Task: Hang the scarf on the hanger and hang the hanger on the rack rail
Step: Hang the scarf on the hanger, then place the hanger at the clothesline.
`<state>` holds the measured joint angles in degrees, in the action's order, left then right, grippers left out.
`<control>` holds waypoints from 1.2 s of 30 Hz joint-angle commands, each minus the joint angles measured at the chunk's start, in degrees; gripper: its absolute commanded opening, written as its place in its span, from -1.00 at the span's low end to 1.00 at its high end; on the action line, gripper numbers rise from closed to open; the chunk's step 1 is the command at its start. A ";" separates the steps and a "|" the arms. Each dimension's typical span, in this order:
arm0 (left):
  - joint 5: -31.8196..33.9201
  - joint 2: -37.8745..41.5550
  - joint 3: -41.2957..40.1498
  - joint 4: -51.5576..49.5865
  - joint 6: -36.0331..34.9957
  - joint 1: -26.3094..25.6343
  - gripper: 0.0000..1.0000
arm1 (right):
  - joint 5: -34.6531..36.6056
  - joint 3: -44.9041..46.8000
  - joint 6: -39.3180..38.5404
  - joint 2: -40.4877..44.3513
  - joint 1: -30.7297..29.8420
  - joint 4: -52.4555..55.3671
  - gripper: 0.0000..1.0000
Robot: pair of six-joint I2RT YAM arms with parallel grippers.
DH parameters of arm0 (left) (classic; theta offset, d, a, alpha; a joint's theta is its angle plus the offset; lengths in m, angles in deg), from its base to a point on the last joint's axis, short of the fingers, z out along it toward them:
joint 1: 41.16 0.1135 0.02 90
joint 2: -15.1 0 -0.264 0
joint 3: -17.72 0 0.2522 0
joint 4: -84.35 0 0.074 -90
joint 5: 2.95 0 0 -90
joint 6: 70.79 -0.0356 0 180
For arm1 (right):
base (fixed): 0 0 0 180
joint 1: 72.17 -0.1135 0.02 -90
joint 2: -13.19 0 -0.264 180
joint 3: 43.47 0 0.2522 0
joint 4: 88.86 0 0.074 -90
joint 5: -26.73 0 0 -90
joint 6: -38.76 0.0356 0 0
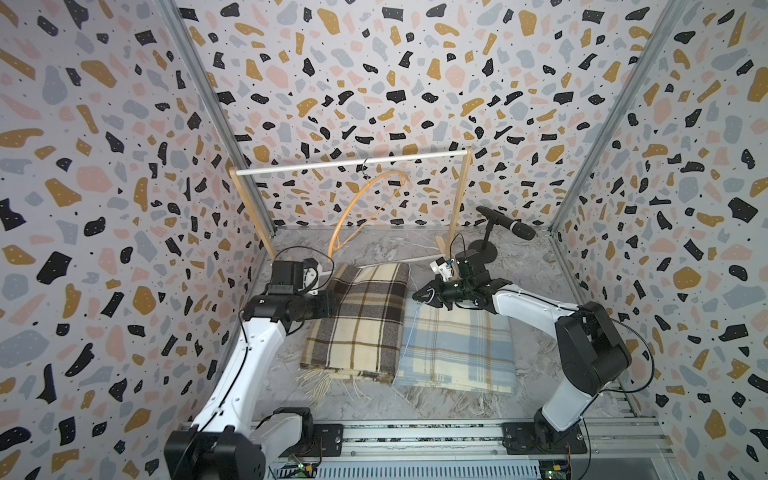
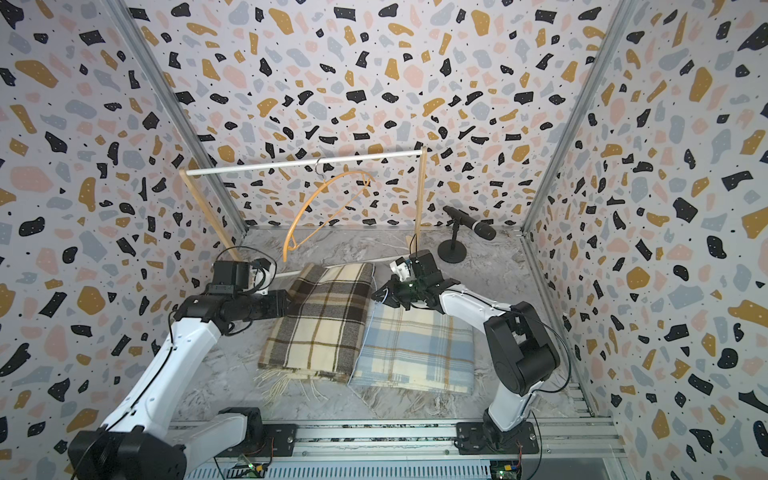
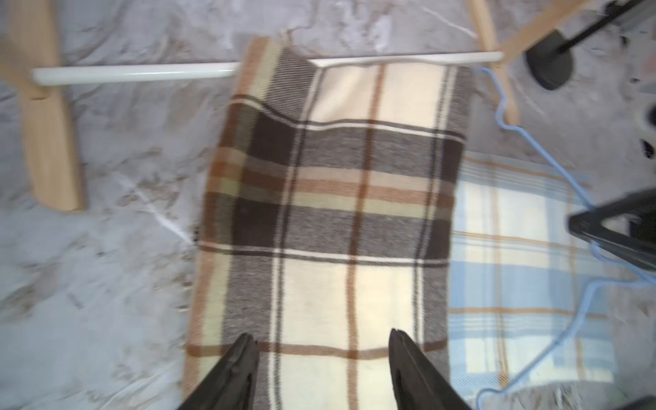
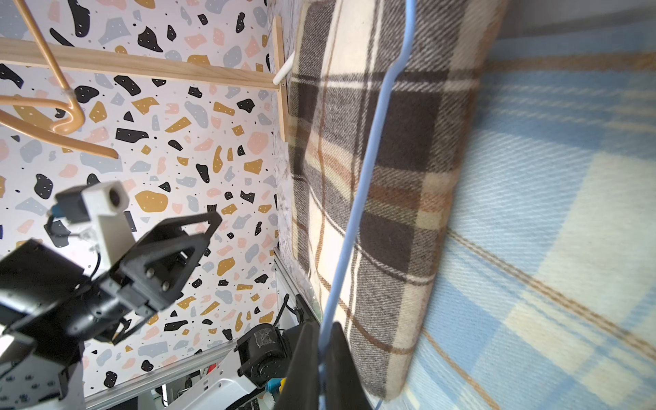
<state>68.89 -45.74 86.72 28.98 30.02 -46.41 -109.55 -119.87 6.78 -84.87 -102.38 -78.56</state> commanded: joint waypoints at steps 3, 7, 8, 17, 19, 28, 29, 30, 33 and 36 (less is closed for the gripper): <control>-7.49 9.11 -7.54 8.90 9.33 -9.96 0.33 | -0.85 -1.73 0.16 2.00 0.19 0.62 -1.00; -7.01 12.03 -13.59 19.22 16.51 -19.65 0.39 | -0.81 -1.79 0.08 1.91 0.18 1.08 -1.00; -6.34 12.07 -14.90 21.88 17.97 -21.70 0.40 | -0.83 -1.84 0.10 1.92 0.22 1.13 -1.00; -4.06 -0.14 -17.75 40.79 20.65 -31.27 0.47 | -0.40 -1.73 -0.13 2.64 0.21 1.97 -1.00; -4.05 -3.59 -16.85 42.98 20.22 -32.44 0.47 | -0.31 -1.59 -0.05 2.90 0.24 2.10 -1.00; -7.50 -14.92 -14.80 49.53 19.81 -34.09 0.10 | -0.15 -0.95 0.91 3.73 0.22 1.18 -1.00; -7.66 -15.32 -14.64 49.55 19.86 -34.19 0.01 | -0.14 -0.87 0.87 3.70 0.21 1.15 -1.00; -7.60 -15.58 -14.62 49.54 19.86 -34.28 -0.10 | 0.03 -0.78 0.84 3.67 0.18 1.18 -1.00; -7.22 -15.05 -15.19 49.64 19.87 -34.29 -0.47 | 0.46 -0.51 0.62 3.87 0.20 1.09 -1.00; -7.36 -14.68 -15.31 49.50 19.67 -34.27 -0.78 | 0.55 -0.48 0.43 4.06 0.23 0.92 -0.98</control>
<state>61.99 -61.21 70.00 76.06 49.95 -80.62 -109.07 -119.98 7.57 -84.19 -102.41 -78.10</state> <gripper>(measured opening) 0.132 0.066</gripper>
